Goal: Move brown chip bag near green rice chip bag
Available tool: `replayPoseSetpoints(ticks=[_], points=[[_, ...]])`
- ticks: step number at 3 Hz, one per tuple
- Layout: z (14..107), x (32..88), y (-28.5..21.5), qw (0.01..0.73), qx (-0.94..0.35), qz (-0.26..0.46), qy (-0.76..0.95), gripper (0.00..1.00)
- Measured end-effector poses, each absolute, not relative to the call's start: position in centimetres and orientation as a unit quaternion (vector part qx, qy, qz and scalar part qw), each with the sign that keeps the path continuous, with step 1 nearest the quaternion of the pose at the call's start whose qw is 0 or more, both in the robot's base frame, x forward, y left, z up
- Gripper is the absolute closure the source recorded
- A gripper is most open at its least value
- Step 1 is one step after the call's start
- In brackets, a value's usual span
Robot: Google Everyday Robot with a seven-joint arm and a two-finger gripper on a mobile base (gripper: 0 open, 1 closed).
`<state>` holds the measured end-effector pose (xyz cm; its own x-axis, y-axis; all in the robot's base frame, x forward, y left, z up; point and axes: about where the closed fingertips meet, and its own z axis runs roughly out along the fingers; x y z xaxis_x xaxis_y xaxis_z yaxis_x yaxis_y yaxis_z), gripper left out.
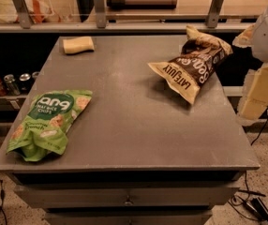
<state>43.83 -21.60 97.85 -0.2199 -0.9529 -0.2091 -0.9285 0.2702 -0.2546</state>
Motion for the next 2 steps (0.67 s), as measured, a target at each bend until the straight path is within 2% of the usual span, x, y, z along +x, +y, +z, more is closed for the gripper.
replayPoseSetpoints(ticks=[2], points=[[98.0,45.3,-21.4,0.146,-0.646,-0.056,0.747,0.0]])
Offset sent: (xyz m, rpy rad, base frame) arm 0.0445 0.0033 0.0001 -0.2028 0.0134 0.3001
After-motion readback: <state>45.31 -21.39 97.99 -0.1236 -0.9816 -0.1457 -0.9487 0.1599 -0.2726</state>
